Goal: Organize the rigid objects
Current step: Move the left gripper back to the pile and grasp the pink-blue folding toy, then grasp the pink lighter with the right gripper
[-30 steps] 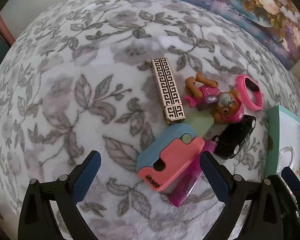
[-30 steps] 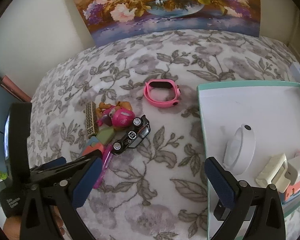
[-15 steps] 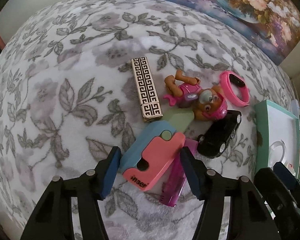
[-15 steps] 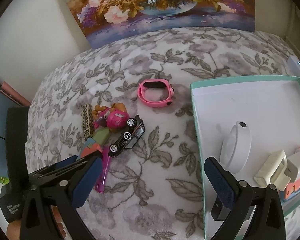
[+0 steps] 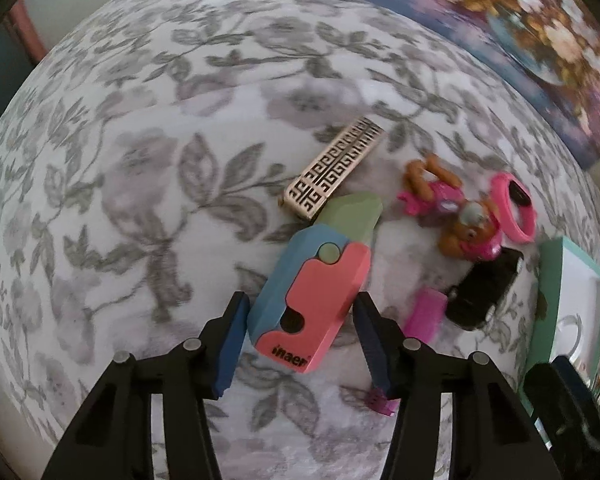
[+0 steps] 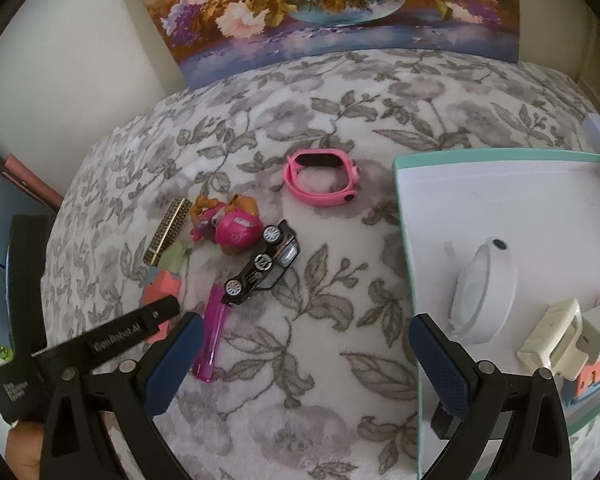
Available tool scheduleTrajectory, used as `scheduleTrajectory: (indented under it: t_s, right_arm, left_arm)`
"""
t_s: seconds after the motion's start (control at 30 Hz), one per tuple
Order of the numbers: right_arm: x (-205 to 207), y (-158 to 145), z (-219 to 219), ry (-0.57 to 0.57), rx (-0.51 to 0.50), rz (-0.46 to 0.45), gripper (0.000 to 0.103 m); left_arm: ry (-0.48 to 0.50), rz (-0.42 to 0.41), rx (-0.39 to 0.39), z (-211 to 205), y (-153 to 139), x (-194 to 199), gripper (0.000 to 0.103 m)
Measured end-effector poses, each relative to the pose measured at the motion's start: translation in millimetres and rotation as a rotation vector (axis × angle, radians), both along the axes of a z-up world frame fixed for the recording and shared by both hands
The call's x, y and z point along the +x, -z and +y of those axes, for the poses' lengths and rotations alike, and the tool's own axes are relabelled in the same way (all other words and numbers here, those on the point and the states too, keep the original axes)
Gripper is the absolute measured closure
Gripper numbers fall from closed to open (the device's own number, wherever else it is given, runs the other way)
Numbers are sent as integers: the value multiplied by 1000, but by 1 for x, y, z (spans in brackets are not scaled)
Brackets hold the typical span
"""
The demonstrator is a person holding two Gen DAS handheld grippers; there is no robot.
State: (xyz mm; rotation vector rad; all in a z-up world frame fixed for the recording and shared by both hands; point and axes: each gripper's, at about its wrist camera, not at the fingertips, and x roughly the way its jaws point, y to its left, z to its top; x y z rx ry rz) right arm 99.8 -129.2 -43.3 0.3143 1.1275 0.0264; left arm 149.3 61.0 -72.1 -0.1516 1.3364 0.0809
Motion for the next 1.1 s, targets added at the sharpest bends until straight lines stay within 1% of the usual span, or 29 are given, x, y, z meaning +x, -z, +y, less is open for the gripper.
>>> scheduleTrajectory:
  t_s: [0.13, 0.2, 0.37, 0.53, 0.57, 0.63, 0.73, 0.77, 0.8, 1.0, 1.1]
  right_arm:
    - [1, 6, 17, -44, -24, 12, 2]
    - [1, 10, 25, -60, -34, 16, 5]
    - [5, 21, 44, -98, -23, 38, 13]
    - [11, 28, 67, -139, -47, 47, 20]
    - [12, 29, 70, -145, -51, 47, 21]
    - [13, 31, 75, -154, -61, 46, 23]
    - [16, 34, 84, -166, -81, 50, 30]
    - [17, 35, 85, -167, -86, 51, 32]
    - [18, 37, 87, -168, -92, 52, 34]
    - [23, 42, 102, -188, -167, 42, 35]
    - [22, 43, 106, -203, -209, 39, 38]
  left_arm:
    - [-59, 5, -7, 20, 0, -2, 48]
    - [-81, 6, -14, 30, -1, -4, 48]
    - [-128, 8, -43, 53, -2, -8, 48]
    - [-143, 9, -71, 76, 3, -11, 48]
    - [-143, 9, -75, 82, 0, -13, 48]
    - [-141, 9, -79, 84, 1, -13, 48]
    - [-135, 10, -80, 86, 3, -11, 48]
    - [-135, 10, -77, 74, -1, -9, 48]
    - [-133, 11, -75, 72, 0, -8, 48]
    - [-118, 12, -50, 63, 2, -3, 48]
    - [-104, 15, -28, 59, 2, -1, 48]
